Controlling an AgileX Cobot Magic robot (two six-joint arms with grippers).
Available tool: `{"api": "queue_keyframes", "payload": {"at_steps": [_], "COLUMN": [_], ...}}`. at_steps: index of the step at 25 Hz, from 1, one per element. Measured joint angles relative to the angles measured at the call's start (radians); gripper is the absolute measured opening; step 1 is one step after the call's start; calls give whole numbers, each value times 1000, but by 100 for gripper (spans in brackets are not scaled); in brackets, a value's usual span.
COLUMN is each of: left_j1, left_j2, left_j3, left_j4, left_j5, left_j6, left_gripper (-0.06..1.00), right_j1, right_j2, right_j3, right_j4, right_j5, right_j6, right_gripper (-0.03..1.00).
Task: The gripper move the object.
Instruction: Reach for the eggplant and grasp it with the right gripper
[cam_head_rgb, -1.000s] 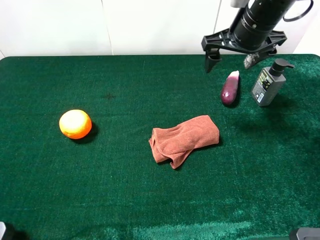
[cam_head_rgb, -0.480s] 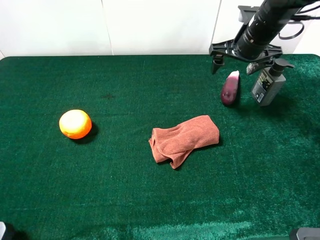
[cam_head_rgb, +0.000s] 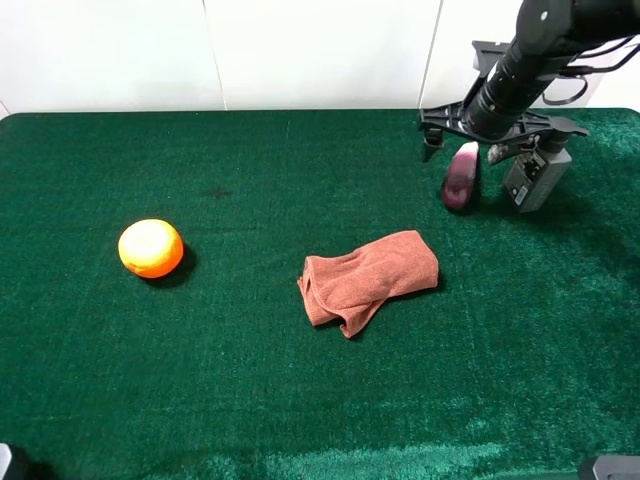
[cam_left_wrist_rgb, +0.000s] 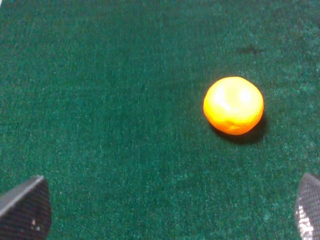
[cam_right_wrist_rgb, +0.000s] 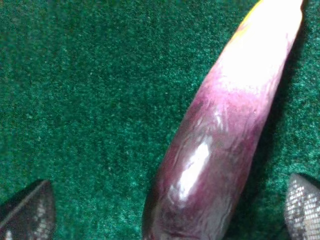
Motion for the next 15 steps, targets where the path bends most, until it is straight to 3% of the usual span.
{"api": "queue_keyframes", "payload": {"at_steps": [15], "left_j1": [0], "left_j2": [0], "left_j3": [0], "left_j4": [0], "left_j5": [0], "left_j6": [0], "left_gripper": [99], "right_j1": [-9], "right_j2": [80], "right_j3": [-1], "right_j4": [-14], "right_j5": [-43], "right_j6": [0], "right_gripper": [70]}}
